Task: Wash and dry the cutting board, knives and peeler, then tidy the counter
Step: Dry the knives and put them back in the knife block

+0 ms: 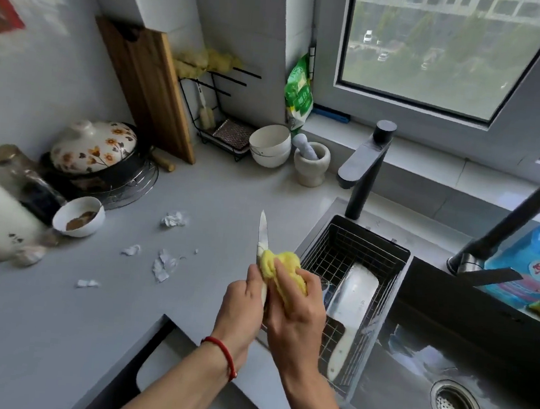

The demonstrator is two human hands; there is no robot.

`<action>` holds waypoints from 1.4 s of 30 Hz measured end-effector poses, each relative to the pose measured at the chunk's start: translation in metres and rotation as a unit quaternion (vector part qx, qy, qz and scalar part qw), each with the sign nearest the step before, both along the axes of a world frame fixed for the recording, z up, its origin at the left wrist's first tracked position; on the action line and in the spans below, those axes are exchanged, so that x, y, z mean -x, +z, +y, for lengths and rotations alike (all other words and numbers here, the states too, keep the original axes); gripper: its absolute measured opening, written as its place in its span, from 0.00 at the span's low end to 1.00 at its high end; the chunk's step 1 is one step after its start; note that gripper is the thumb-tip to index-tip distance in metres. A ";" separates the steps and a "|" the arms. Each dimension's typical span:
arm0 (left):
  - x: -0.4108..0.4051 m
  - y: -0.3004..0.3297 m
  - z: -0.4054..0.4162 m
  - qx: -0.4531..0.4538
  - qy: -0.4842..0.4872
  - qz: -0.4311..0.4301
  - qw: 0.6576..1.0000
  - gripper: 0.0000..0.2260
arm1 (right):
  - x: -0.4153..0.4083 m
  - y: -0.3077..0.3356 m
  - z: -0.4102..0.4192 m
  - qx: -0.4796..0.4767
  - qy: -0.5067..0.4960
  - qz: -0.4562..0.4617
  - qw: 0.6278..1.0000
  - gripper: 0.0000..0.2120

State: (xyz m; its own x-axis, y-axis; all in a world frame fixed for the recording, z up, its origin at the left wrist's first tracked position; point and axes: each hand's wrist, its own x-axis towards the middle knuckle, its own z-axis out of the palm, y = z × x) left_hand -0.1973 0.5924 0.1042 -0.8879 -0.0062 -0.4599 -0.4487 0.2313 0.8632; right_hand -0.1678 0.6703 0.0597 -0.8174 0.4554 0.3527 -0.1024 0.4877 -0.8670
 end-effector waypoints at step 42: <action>0.224 0.061 -0.503 -0.318 0.267 0.013 0.910 0.05 | 0.169 0.065 -0.350 0.105 0.259 -0.153 0.948 0.12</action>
